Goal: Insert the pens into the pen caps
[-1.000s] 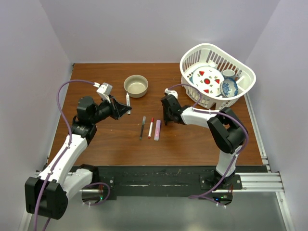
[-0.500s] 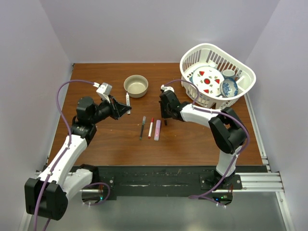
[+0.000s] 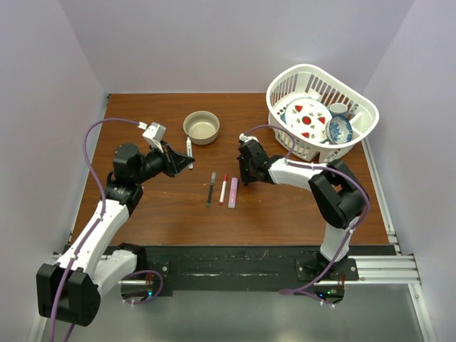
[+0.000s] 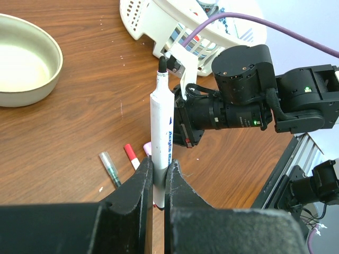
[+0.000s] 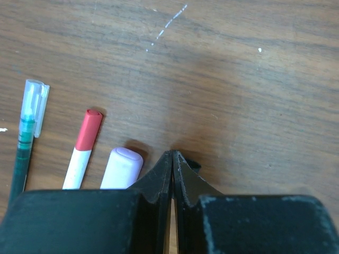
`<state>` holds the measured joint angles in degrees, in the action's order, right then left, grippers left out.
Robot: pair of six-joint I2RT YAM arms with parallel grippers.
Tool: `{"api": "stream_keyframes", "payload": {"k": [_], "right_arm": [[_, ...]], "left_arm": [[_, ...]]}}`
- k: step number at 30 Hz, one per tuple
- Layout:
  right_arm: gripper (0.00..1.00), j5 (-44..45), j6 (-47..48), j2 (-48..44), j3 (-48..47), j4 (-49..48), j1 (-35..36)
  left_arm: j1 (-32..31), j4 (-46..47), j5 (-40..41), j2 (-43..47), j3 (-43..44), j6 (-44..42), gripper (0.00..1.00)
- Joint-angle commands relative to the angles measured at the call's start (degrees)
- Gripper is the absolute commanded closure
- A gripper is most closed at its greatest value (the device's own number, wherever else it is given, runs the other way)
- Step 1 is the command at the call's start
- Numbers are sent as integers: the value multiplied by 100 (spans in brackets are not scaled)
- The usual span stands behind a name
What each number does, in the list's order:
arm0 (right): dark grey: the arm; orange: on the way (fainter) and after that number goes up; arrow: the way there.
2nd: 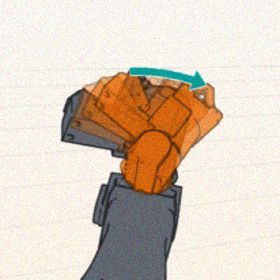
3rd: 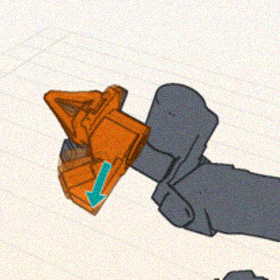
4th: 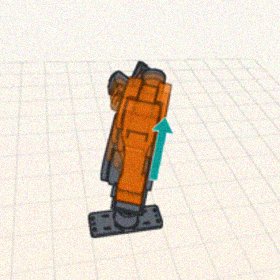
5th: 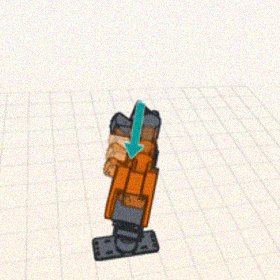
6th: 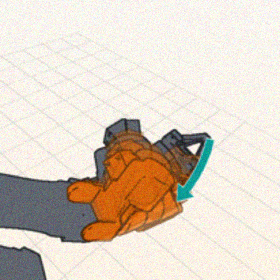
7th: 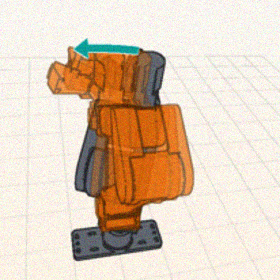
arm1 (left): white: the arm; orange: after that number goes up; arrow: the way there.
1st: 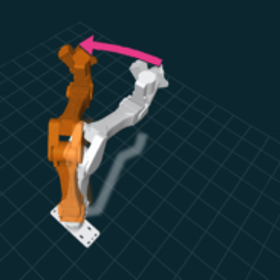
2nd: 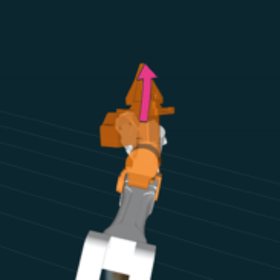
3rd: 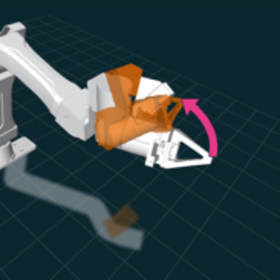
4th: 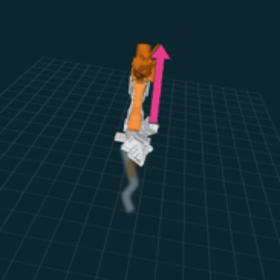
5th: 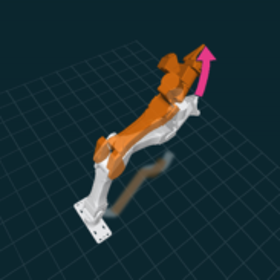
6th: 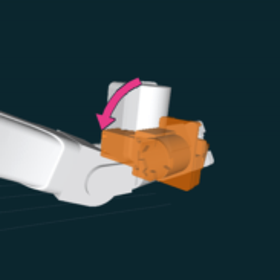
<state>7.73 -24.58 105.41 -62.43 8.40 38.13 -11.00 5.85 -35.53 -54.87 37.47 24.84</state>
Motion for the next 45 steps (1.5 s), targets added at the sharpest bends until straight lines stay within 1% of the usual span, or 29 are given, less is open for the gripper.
{"api": "stream_keyframes", "payload": {"k": [1, 10, 20, 24, 27, 29, 30, 31, 32, 33, 34, 35, 36, 38, 42, 45], "right_arm": [[94, 80, -12, -284, 82, 73, 2], [94, 273, -20, -652, 354, 258, -7], [94, 194, -100, -1215, 1075, 285, 80], [93, 124, -100, -1426, 1155, 337, 81], [90, 28, -13, -1575, 1058, 469, 81], [84, -60, 110, -1637, 926, 618, 81], [81, -104, 363, -1655, 874, 662, 81], [74, -218, 557, -1663, 778, 706, 81], [71, -349, 759, -1655, 733, 733, 81], [68, -734, 1136, -1620, 672, 794, 81], [62, -894, 1374, -1541, 488, 968, 81], [60, -974, 1620, -1366, 382, 1083, 89], [59, -1088, 1997, -1252, 285, 1215, 81], [58, -1106, 2420, -1015, 22, 1593, 81], [60, -1353, 3239, -943, -85, 1805, 89], [60, -1177, 3740, -1337, 265, 1438, 89]], "left_arm": [[28, 92, 20, 56, 67, -76, 100], [28, 92, 11, 47, 67, -76, 100], [28, 92, 20, 56, 58, -67, 100], [28, 101, 20, 55, 50, -58, 100], [28, 92, 28, 47, 50, -58, 100], [28, 83, 37, 64, 50, -76, 100], [28, 75, 46, 56, 50, -85, 100], [20, 66, 55, 64, 50, -85, 100], [28, 66, 63, 64, 50, -93, 100], [28, 66, 64, 73, 41, -85, 100], [28, 74, 64, 82, 41, -85, 100], [28, 75, 55, 82, 32, -85, 100], [28, 75, 55, 91, 32, -85, 100], [28, 92, 55, 91, 6, -76, 100], [11, 101, 20, 38, -3, -67, 100], [19, 127, -33, 3, -3, -49, 100]]}}
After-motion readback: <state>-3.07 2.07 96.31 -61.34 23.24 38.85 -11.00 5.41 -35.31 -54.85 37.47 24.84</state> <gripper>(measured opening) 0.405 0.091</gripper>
